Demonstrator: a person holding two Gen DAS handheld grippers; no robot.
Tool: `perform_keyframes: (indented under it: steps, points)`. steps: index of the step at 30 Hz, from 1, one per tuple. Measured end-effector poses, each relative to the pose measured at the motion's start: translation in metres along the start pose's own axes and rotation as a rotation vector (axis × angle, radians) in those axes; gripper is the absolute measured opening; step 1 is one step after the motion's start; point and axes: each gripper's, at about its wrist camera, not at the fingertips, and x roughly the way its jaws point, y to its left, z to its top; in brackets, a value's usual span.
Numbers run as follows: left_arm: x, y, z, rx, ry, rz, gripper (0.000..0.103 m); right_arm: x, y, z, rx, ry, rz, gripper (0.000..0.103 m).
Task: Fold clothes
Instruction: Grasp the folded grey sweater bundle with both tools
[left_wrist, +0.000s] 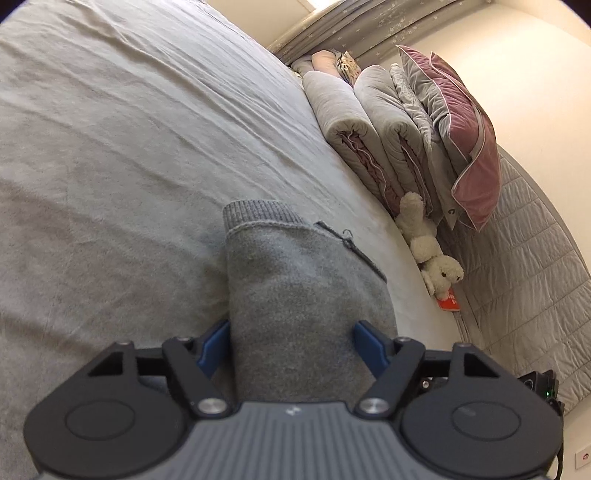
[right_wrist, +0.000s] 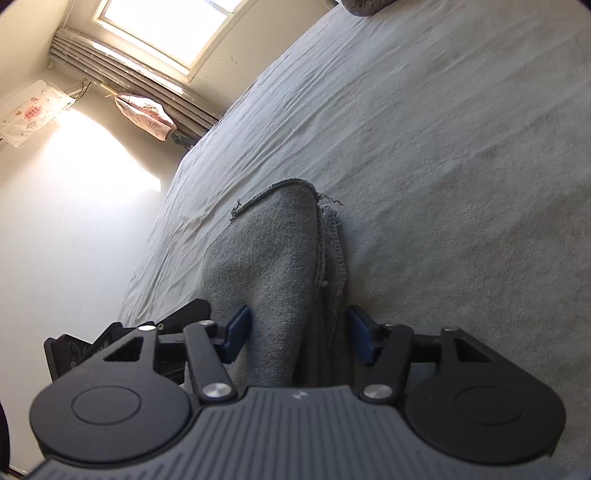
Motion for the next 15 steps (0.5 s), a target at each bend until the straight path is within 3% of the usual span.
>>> perform_keyframes:
  steps: [3,6,15]
  points:
    - [-0.002,-0.003,-0.004,-0.033,-0.015,-0.001,0.045,-0.002,-0.002,0.002,0.047,-0.006,0.018,0.04]
    - [-0.01,-0.02,-0.007,-0.026,-0.041,0.032,0.039,-0.016,0.006,0.011,0.025,0.008,0.023,0.036]
    - [-0.025,-0.071,-0.052,-0.038,0.029,0.097,0.038,-0.063,-0.002,0.029,-0.011,0.122,-0.037,0.036]
